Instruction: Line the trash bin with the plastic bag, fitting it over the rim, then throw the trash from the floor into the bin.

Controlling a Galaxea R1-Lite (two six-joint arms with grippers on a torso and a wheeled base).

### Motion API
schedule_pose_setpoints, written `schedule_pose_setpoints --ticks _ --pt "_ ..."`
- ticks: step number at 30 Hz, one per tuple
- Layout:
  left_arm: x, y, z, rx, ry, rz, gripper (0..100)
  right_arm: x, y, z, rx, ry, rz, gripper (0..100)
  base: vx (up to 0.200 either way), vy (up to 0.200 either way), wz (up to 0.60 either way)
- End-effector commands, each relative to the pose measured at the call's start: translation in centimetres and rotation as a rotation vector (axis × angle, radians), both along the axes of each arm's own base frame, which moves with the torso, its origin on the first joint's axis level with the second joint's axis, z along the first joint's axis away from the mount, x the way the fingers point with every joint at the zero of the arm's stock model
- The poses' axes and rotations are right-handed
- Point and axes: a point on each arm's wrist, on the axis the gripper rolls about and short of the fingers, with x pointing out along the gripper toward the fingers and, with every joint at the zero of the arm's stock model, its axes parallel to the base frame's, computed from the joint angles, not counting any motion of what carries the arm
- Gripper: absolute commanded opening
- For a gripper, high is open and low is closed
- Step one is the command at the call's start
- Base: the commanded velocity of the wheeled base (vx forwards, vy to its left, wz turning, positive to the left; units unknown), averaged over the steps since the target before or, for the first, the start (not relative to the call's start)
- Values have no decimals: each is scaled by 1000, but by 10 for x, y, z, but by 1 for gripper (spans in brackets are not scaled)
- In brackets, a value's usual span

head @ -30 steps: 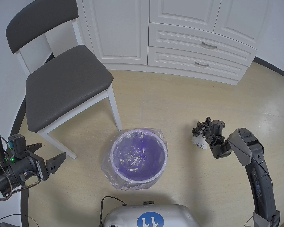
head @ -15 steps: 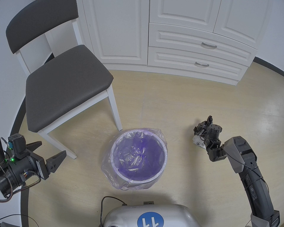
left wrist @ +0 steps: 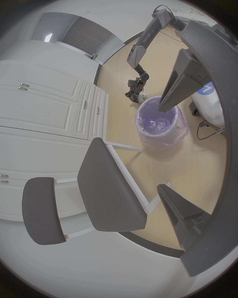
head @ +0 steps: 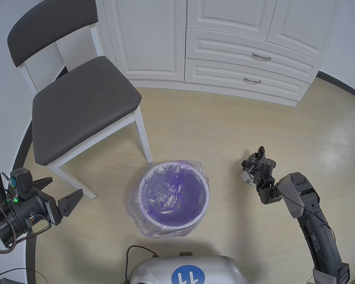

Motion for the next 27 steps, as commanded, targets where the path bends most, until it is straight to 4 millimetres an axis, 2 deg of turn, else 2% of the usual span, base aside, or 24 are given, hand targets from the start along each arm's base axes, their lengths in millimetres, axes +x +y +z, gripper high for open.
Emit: schedule_pose_setpoints --ticks 1,7,8,22,27 --pt "0 0 0 0 2 0 100 0 1 -1 0 1 2 100 0 0 0" --pt "0 0 -1 2 4 -2 100 0 1 -1 6 0 -2 100 0 0 0" --pt "0 0 -1 2 3 -2 100 0 1 -1 6 0 -2 0 0 0 0" --pt "-1 0 -7 40 -12 -14 100 -3 10 2 -10 -5 -16 0 0 0 0" --pt "1 -1 -7 36 -26 -15 100 -4 15 11 -11 -8 -8 0 0 0 0"
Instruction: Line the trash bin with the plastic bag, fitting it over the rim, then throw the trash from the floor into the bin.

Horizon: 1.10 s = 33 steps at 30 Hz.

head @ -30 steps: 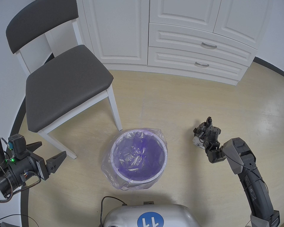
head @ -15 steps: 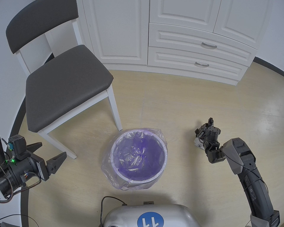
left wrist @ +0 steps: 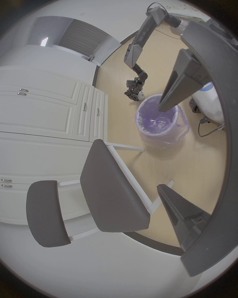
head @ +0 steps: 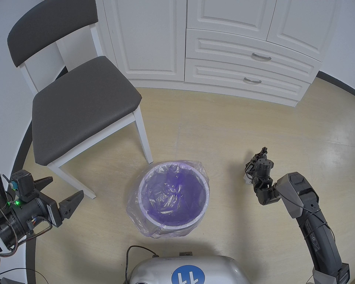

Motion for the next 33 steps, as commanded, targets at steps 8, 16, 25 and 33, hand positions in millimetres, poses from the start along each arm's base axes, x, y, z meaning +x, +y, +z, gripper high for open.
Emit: schedule_pose_setpoints --ticks 8,16,25,33 --pt "-1 1 1 38 -42 -8 100 -28 7 102 -7 30 22 0 0 0 0" --pt "-4 3 6 34 -72 10 100 -96 17 209 -3 34 105 0 0 0 0" --pt "-8 6 11 32 -106 20 100 -204 45 282 -106 18 311 0 0 0 0" --pt "-12 7 14 52 -133 16 100 -297 128 262 -267 97 671 0 0 0 0"
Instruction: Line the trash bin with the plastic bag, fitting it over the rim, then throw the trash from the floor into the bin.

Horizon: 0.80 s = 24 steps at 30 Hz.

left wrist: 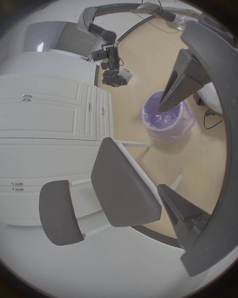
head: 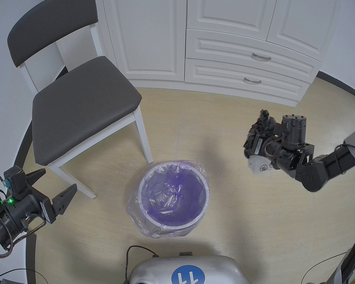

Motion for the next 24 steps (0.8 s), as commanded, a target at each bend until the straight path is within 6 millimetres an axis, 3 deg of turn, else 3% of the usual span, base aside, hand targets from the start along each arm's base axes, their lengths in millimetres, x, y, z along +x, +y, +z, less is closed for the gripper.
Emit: schedule_pose_setpoints --ticks 1,7,11,15,22,24 --pt "-6 3 6 4 -43 1 100 -101 63 3 -112 22 339 0 0 0 0" --pt "-8 3 8 2 -57 0 100 -113 111 -35 -162 79 398 0 0 0 0" --pt "-11 3 10 0 -71 -4 100 -110 156 -61 6 -44 400 0 0 0 0" --pt "-8 2 8 23 -60 -12 100 -113 174 -82 15 -96 427 0 0 0 0" --pt "-8 2 9 25 -64 -12 100 -111 203 -87 189 -243 445 0 0 0 0" --pt "-9 2 10 24 -73 -14 100 -111 212 -103 200 -268 460 0 0 0 0"
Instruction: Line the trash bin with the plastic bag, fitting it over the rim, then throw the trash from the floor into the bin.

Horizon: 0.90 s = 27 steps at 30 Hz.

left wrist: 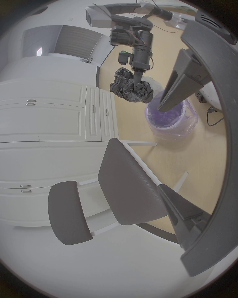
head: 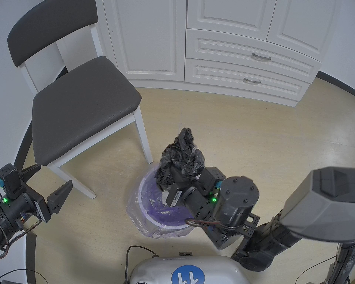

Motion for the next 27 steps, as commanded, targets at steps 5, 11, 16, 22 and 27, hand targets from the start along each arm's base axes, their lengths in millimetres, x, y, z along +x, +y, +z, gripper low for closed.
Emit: schedule_pose_setpoints --ticks 5,11,16,22,27 --pt "-3 0 4 1 -23 -5 100 -8 39 -65 -20 30 73 0 0 0 0" --pt "-3 0 4 0 -24 -7 100 7 37 -84 -47 47 39 0 0 0 0" --pt "-5 1 5 -2 -33 -8 100 31 34 -98 -40 46 -16 0 0 0 0" --pt "-4 1 5 -2 -33 -8 100 48 29 -113 -45 56 -53 0 0 0 0" --pt "-4 0 4 0 -26 -8 100 62 27 -131 -52 67 -79 0 0 0 0"
